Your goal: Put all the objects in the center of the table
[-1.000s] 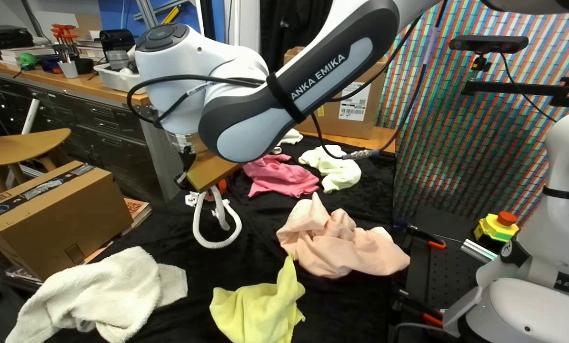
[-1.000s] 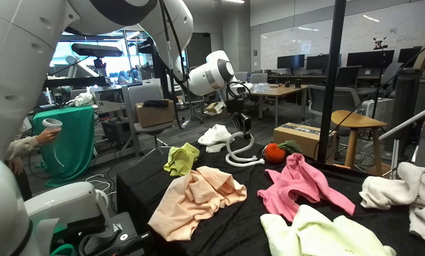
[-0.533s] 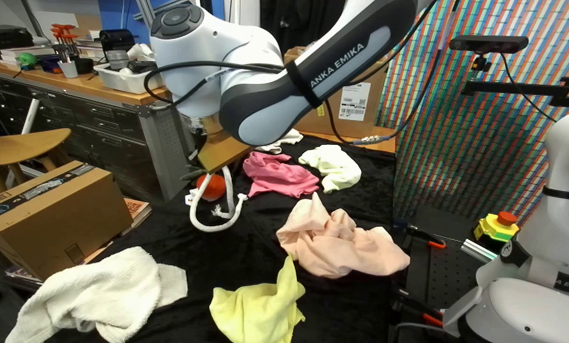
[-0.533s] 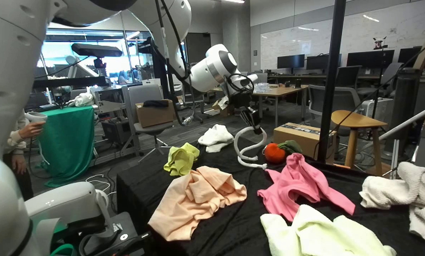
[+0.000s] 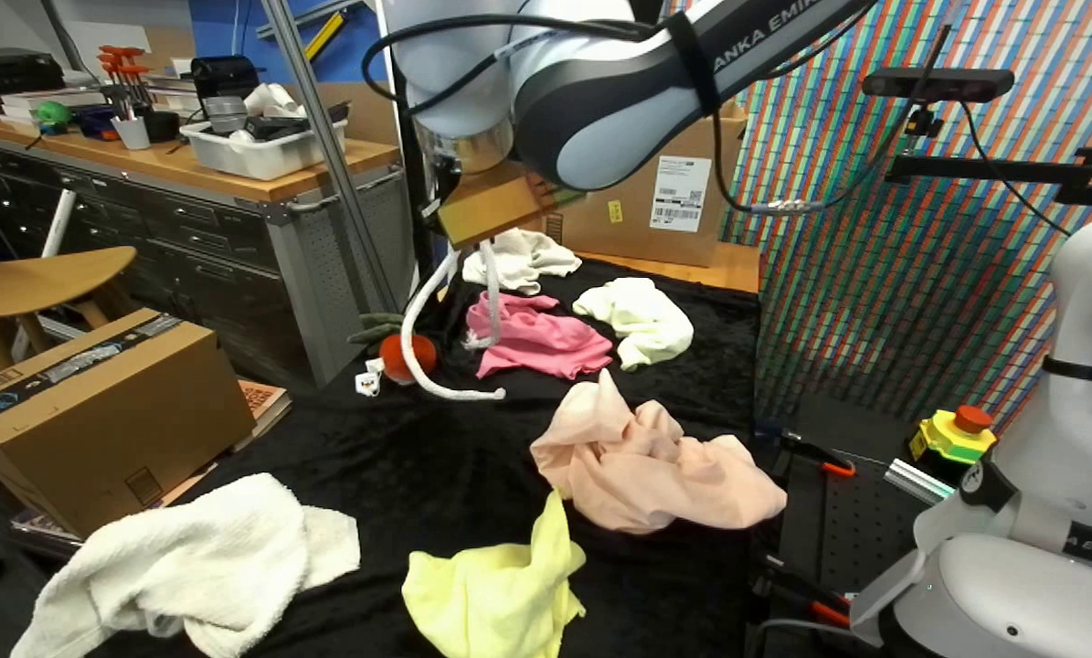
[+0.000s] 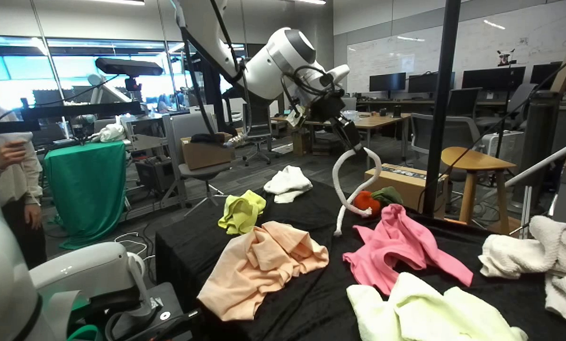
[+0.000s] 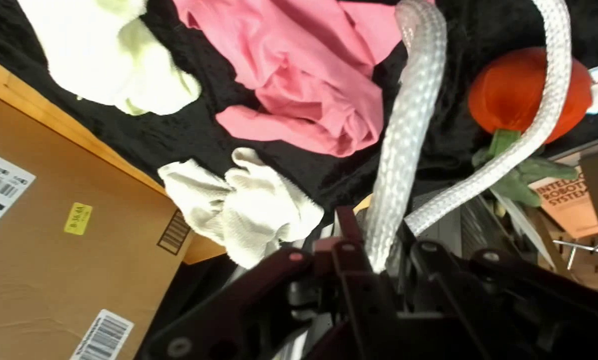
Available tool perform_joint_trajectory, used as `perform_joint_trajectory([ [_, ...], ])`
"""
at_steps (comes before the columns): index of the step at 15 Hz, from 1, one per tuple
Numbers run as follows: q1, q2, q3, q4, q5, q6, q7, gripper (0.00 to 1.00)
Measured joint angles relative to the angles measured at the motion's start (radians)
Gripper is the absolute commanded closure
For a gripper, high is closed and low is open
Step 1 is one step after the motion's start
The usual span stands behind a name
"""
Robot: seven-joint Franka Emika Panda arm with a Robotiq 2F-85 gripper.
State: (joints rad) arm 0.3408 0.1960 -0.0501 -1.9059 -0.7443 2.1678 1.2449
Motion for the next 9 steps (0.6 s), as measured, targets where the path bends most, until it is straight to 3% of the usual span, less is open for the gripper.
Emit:
perform_joint_trajectory([
  [9, -0.154, -0.305, 0.079, -0.162, -0.040, -0.065, 0.086, 0.88],
])
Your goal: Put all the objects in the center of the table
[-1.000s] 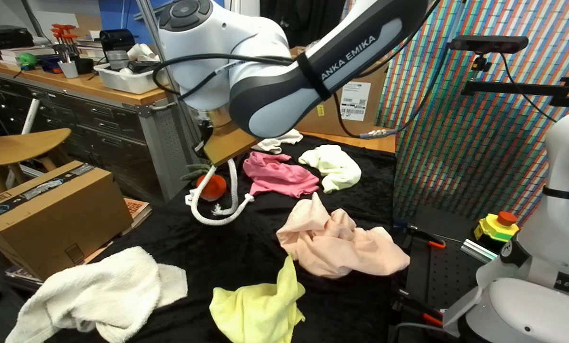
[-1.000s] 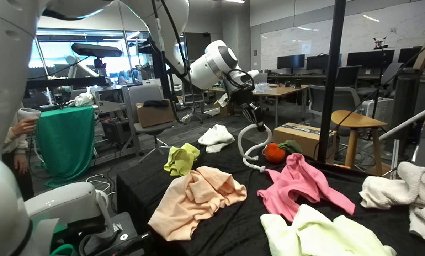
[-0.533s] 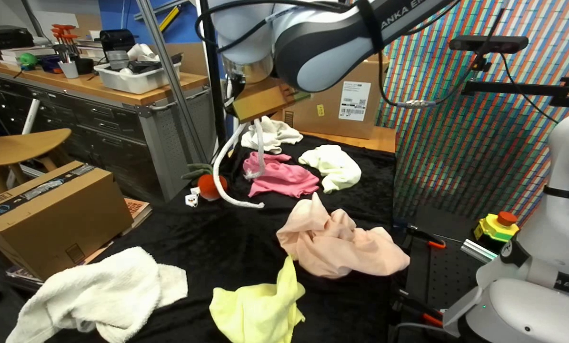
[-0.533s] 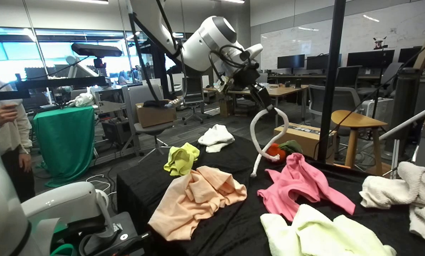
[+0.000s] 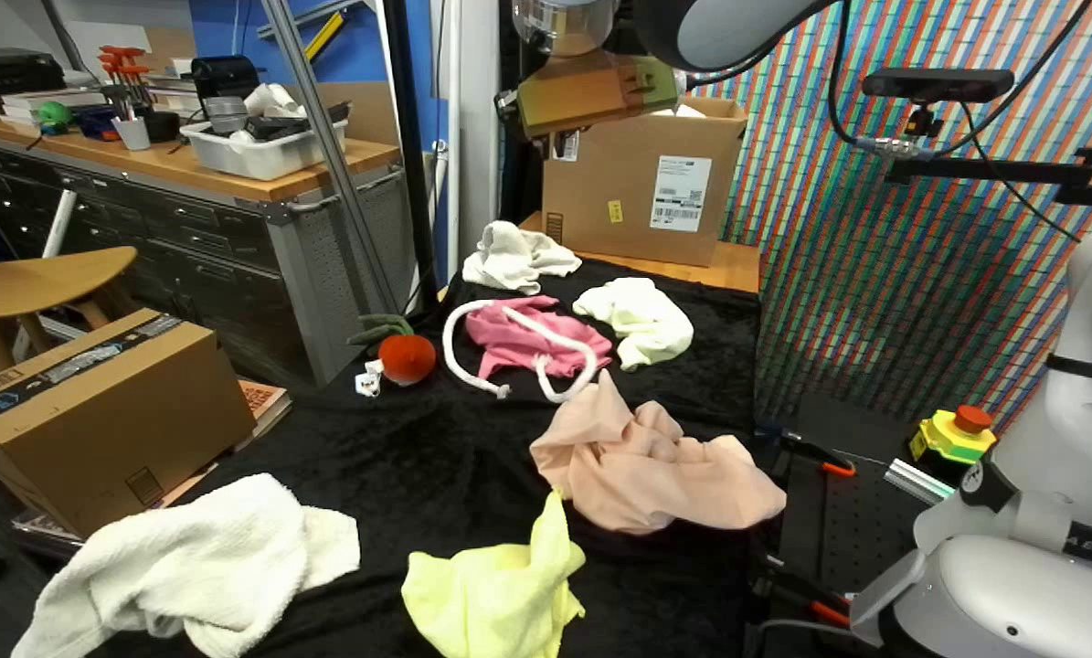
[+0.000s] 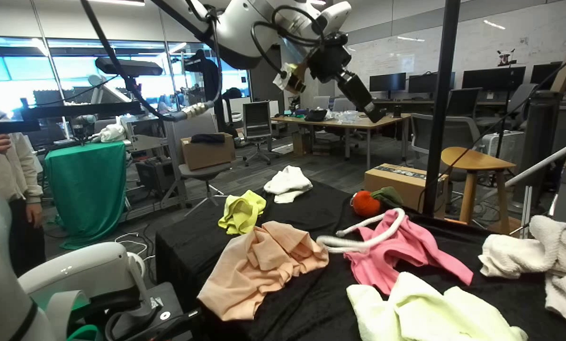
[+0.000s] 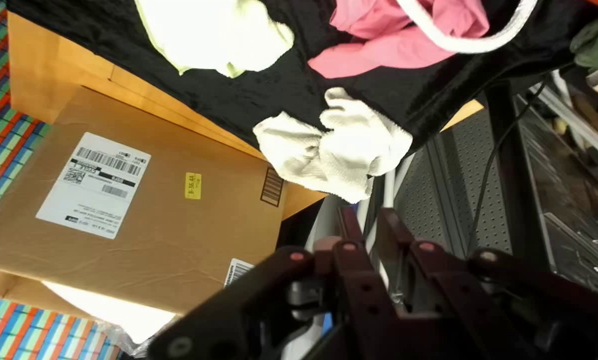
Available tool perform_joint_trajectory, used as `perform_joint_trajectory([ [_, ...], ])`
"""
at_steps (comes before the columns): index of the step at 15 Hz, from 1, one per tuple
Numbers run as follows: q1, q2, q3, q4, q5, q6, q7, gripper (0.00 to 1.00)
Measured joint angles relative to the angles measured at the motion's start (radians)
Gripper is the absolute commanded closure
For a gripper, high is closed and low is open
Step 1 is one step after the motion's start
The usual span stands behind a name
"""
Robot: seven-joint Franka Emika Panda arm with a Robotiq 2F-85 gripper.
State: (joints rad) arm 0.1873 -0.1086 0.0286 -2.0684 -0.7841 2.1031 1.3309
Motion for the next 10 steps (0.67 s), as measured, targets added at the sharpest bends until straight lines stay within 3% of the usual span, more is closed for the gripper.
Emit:
perform_joint_trajectory([
  [4, -0.054, -0.075, 0.028, -0.035, 0.000, -0.010, 0.004, 0.93],
  [5, -0.062, -0.086, 0.033, -0.044, 0.000, -0.010, 0.003, 0.65],
  [6, -0.067, -0.095, 0.037, -0.055, 0.000, -0.010, 0.003, 0.65],
  [10, -0.068, -0.105, 0.068, -0.114, 0.045, -0.009, -0.020, 0.33],
])
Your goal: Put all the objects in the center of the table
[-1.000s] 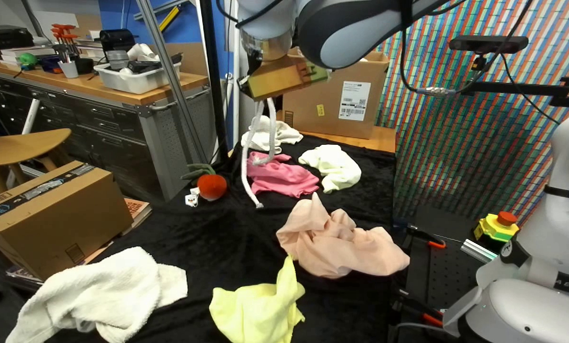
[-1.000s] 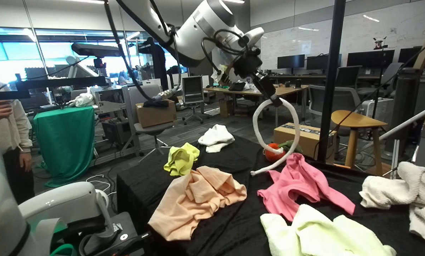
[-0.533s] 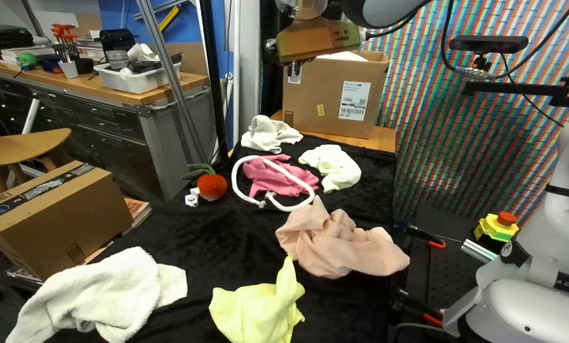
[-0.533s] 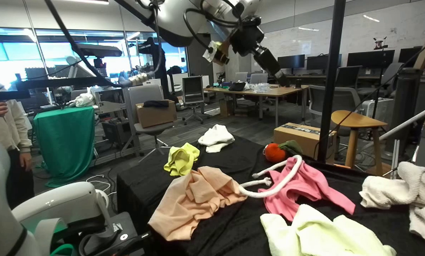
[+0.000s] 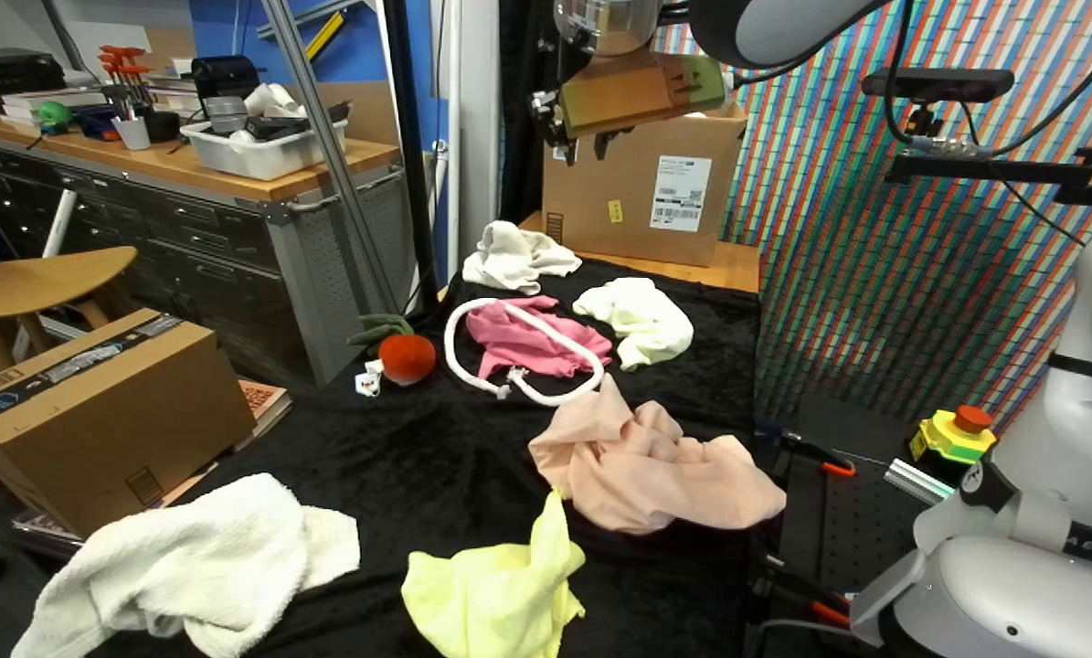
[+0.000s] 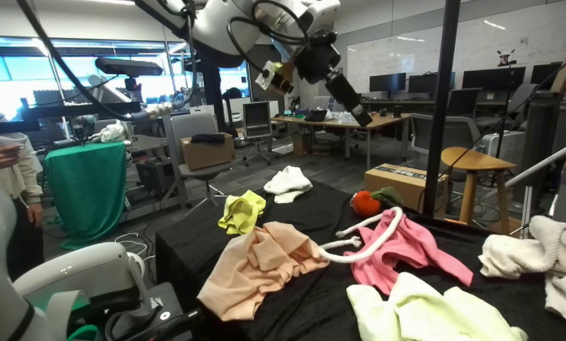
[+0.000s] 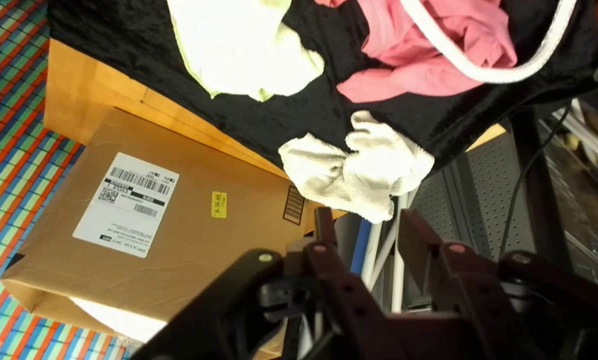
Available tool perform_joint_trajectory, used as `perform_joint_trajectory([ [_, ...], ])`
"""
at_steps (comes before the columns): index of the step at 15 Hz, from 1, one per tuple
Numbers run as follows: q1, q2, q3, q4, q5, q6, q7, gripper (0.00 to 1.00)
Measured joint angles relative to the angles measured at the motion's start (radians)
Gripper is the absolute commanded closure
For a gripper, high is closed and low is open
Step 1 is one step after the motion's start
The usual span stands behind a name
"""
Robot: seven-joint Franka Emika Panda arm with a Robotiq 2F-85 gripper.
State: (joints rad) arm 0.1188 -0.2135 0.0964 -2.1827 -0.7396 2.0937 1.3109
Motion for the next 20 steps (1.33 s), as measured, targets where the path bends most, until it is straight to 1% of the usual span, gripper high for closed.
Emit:
perform_joint_trajectory([
  [1, 0.001, 0.001, 0.010, -0.015, 0.014, 0.000, -0.008, 0.24],
  [4, 0.001, 0.003, 0.025, -0.047, 0.060, 0.017, -0.057, 0.01],
  [8, -0.014, 0.018, 0.011, -0.056, 0.095, 0.057, -0.190, 0.00],
  [10, -0.032, 0.032, -0.008, -0.050, 0.111, 0.094, -0.284, 0.00],
  [13, -0.063, 0.071, -0.044, -0.017, 0.173, 0.142, -0.450, 0.00],
  [17, -0.101, 0.170, -0.081, 0.097, 0.279, 0.166, -0.675, 0.00],
  [20, -0.121, 0.266, -0.104, 0.208, 0.342, 0.166, -0.796, 0.00],
])
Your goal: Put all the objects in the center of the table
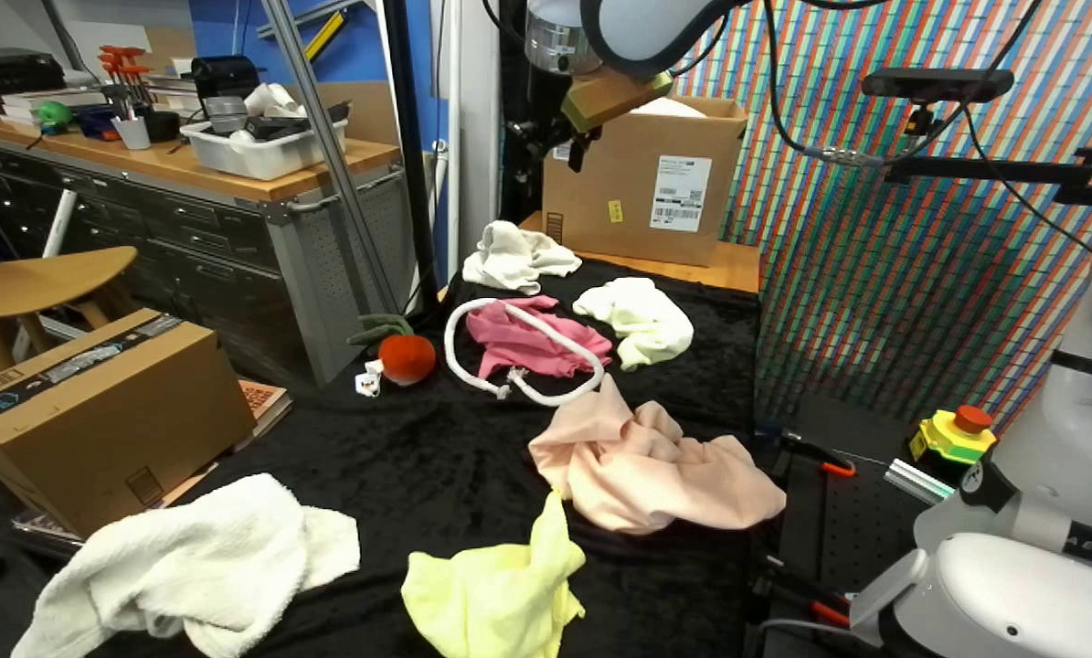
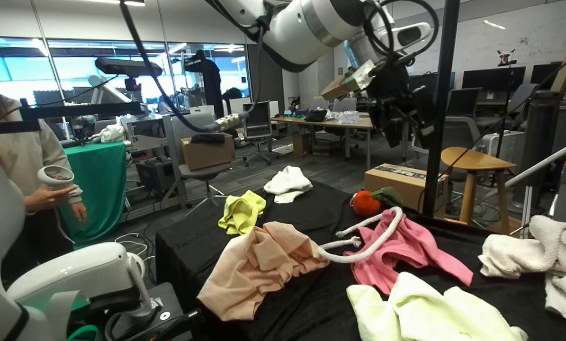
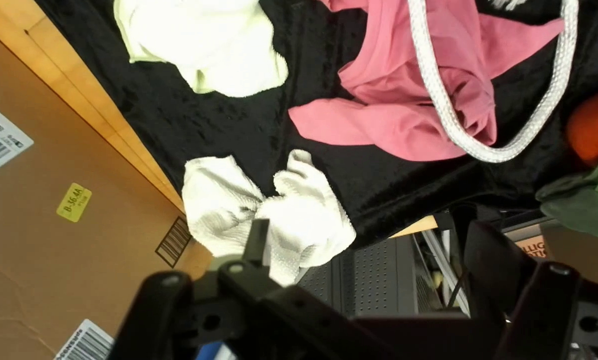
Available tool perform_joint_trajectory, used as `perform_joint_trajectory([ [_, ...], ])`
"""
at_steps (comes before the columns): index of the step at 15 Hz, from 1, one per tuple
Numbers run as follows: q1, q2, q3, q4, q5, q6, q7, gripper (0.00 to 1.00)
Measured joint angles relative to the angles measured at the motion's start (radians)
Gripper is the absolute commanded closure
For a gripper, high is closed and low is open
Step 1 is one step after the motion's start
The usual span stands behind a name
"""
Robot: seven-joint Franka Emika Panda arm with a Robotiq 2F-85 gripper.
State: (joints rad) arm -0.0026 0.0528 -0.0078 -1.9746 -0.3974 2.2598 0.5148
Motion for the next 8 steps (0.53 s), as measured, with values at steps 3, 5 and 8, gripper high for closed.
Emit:
perform_joint_trajectory([
  [3, -0.018, 0.110, -0.027, 0.119, 0.044, -0.003, -0.108, 0.00],
  [5, -0.027, 0.185, -0.046, 0.197, 0.055, -0.012, -0.162, 0.00],
  [8, -0.038, 0.295, -0.070, 0.304, 0.066, -0.026, -0.220, 0.00],
])
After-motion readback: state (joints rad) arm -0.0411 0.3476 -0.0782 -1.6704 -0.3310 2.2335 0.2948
